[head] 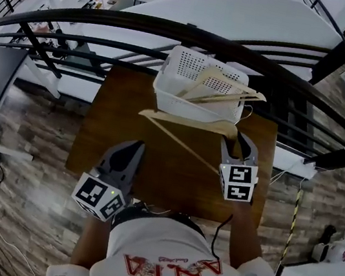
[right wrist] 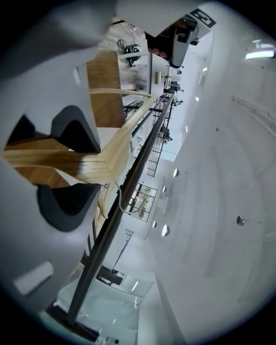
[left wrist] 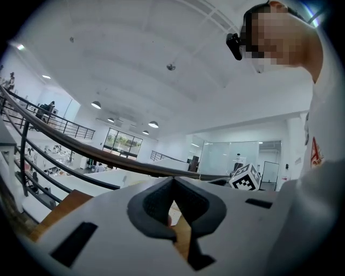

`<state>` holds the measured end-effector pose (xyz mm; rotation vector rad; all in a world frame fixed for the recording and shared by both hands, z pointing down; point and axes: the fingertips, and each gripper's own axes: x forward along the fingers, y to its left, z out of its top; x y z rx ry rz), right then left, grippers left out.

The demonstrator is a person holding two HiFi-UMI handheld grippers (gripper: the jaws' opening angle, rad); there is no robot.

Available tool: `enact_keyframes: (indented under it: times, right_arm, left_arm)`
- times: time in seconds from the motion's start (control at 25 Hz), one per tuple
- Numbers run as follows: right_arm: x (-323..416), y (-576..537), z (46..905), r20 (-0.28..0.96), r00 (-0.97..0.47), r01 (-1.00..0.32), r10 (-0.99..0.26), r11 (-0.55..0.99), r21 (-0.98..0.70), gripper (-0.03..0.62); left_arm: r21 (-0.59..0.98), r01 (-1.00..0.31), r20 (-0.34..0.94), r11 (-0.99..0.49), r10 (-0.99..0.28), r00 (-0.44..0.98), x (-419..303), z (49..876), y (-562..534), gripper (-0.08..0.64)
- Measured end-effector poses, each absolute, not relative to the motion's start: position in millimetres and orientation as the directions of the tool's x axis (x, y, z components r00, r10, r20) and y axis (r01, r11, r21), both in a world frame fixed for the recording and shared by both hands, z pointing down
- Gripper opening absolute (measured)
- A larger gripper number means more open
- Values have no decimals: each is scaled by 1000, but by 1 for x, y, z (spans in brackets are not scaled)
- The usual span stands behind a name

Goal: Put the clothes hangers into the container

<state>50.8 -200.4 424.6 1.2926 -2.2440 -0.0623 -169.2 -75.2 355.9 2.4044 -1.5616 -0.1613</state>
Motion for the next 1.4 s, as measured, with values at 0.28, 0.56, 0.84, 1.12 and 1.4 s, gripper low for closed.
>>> enact_keyframes:
  times: [0.28,0.56,0.84,1.12,1.4]
  right_arm:
    - [101,-246,375,379,-290,-779,-879,447,440,173]
    - [110,-300,337,343,-234,-712,-910,401,576,173]
    - [80,-357,344,375,-219,-569,-901,430,702,173]
    - [40,-407,389,465,-188,-370,-865,501,783,173]
    - [7,-424,443,534,-167,-200,-829,559,805,175]
  left_arm:
    - [295,-856,48,-425,-888,458,-144,354,-91,6]
    - [306,-854,54,-420,-888,456,-147,357,-106,6]
    - [332,-867,77,-371,-906,417,-166,371,-120,6]
    - [357,-882,112,-307,-924,367,-184,391,-123,6]
    - [388,-885,140,-257,-933,332,-193,413,-120,6]
